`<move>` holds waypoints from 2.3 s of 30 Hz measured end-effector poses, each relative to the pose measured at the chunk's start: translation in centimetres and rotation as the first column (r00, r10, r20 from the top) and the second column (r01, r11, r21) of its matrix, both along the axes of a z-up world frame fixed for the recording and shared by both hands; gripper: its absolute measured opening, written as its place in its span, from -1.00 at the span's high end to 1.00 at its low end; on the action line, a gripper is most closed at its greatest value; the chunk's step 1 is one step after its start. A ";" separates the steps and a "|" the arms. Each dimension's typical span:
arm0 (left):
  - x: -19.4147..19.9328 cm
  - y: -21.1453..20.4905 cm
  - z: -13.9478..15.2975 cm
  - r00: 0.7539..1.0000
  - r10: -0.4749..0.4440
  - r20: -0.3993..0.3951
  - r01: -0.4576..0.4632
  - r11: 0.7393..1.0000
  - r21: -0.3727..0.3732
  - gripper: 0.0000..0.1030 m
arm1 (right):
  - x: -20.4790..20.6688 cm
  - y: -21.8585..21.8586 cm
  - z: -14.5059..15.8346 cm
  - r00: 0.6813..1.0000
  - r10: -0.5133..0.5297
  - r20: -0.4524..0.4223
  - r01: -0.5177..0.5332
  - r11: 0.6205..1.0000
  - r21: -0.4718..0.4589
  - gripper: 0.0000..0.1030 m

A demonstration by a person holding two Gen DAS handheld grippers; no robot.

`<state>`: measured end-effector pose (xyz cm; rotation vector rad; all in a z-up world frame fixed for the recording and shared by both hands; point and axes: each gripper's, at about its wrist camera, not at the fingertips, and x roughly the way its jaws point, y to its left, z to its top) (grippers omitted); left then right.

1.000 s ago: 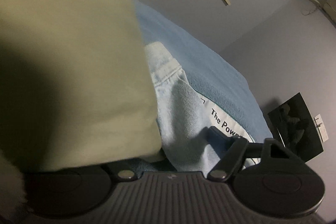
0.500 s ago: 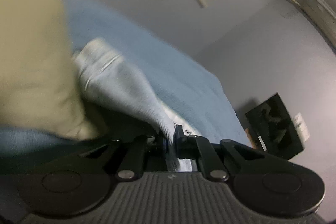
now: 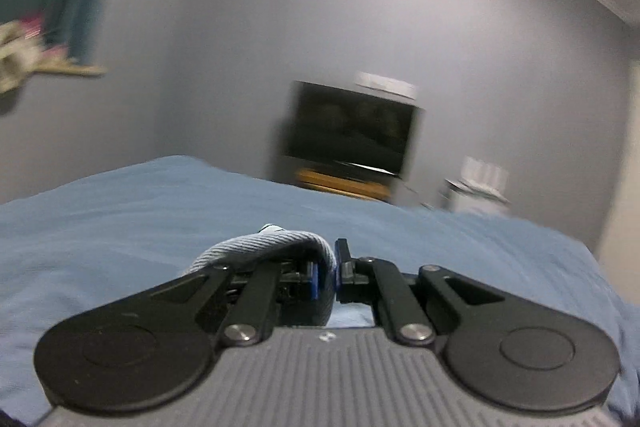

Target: Fold large clothes

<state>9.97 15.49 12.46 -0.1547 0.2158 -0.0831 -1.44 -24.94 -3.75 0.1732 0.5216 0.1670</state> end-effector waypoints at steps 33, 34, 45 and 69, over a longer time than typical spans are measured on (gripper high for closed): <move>-6.0 0.3 -13.6 0.908 0.094 -0.407 -0.201 0.953 -0.227 -0.99 | -3.5 12.3 1.0 0.944 0.324 0.065 -0.258 0.845 -0.468 -0.62; -5.7 0.3 -13.8 0.906 0.100 -0.412 -0.205 0.954 -0.220 -0.99 | -3.7 13.5 1.0 0.931 0.358 0.066 -0.277 0.813 -0.512 -0.62; -5.0 0.9 -13.6 0.923 0.070 -0.378 -0.166 0.959 -0.228 -0.99 | -1.3 23.2 -1.5 0.844 0.525 -0.109 -0.395 0.471 -0.789 0.50; -4.4 0.3 -14.0 0.909 0.093 -0.407 -0.173 0.971 -0.165 -0.99 | 2.7 -7.7 -1.7 0.984 -0.123 -0.132 0.166 0.902 0.398 -0.41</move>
